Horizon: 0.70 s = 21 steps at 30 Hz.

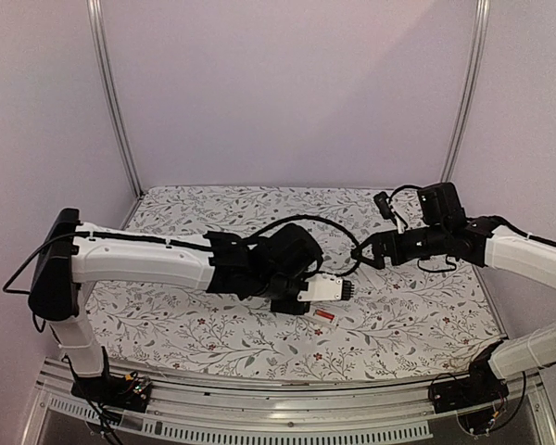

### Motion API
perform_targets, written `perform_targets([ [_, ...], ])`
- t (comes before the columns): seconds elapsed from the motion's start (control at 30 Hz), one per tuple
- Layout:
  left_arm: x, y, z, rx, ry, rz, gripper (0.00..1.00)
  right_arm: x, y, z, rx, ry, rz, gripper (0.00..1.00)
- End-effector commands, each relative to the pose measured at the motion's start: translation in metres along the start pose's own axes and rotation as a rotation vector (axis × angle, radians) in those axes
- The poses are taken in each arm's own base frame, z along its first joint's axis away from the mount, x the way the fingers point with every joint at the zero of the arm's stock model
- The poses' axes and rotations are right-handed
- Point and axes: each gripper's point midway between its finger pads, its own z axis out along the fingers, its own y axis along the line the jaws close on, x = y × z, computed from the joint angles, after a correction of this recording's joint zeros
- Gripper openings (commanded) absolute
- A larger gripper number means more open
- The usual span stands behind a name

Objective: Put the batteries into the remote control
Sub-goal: Place the battery in the battery compartment.

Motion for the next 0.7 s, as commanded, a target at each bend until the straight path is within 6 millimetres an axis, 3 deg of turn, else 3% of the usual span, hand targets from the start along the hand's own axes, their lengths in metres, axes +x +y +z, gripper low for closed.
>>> perform_targets([
  [0.0, 0.006, -0.010, 0.017, 0.053, 0.133, 0.077, 0.00, -0.003, -0.002, -0.020, 0.042, -0.035, 0.020, 0.96],
  [0.23, 0.023, -0.030, 0.047, 0.123, 0.203, 0.156, 0.00, 0.028, -0.025, -0.021, 0.118, -0.003, 0.118, 0.95],
  [0.43, 0.008, -0.035, 0.053, 0.188, 0.129, 0.164, 0.00, 0.047, -0.033, -0.024, 0.140, -0.013, 0.203, 0.95],
  [0.67, 0.014, -0.030, 0.065, 0.219, 0.129, 0.147, 0.00, 0.064, -0.042, -0.014, 0.143, -0.012, 0.290, 0.94],
])
